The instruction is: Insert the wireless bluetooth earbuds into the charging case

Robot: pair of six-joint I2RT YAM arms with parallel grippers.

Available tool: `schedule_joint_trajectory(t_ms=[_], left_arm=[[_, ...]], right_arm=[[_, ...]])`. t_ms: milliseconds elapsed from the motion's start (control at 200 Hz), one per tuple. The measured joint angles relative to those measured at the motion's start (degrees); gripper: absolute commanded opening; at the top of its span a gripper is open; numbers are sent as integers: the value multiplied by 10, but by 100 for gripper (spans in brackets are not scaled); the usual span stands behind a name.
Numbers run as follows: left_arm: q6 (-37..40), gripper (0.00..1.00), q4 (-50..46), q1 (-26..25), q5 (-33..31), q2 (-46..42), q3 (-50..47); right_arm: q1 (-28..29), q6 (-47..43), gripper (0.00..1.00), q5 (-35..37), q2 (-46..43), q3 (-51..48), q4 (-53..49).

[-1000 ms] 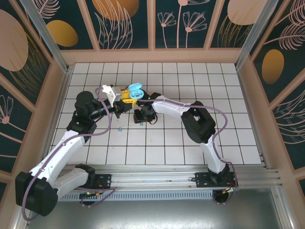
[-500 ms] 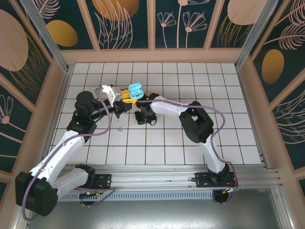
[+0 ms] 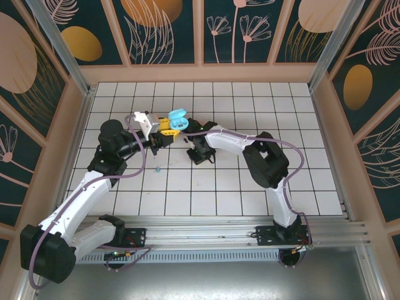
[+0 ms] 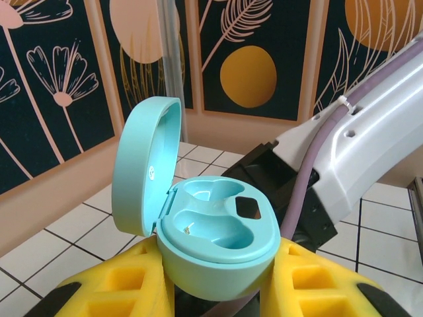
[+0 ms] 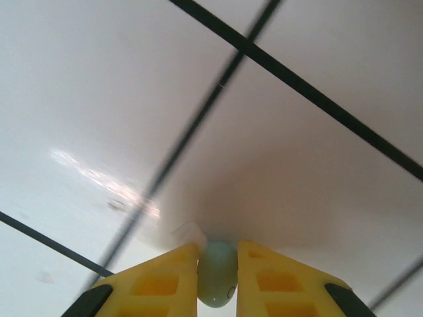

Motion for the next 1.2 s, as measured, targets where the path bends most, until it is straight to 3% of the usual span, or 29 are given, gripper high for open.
schedule_joint_trajectory(t_ms=[165, 300, 385, 635, 831, 1001, 1201], left_arm=[[0, 21, 2, 0, 0, 5, -3], [0, 21, 2, 0, 0, 5, -3], [0, 21, 2, 0, 0, 7, -3], [0, 21, 4, 0, 0, 13, -3], [0, 21, 4, 0, 0, 16, -3], [0, 21, 4, 0, 0, 23, -3], [0, 21, 4, 0, 1, 29, -3]], right_arm=[[-26, -80, 19, 29, -20, -30, -6], [-61, -128, 45, 40, -44, -63, -5], [-83, -150, 54, 49, -53, -73, -7], [-117, -136, 54, 45, -100, -73, 2], [-142, -24, 44, -7, -178, -83, 34], [-145, 173, 41, -67, -238, -165, 103], [-103, 370, 39, -73, -243, -219, 140]])
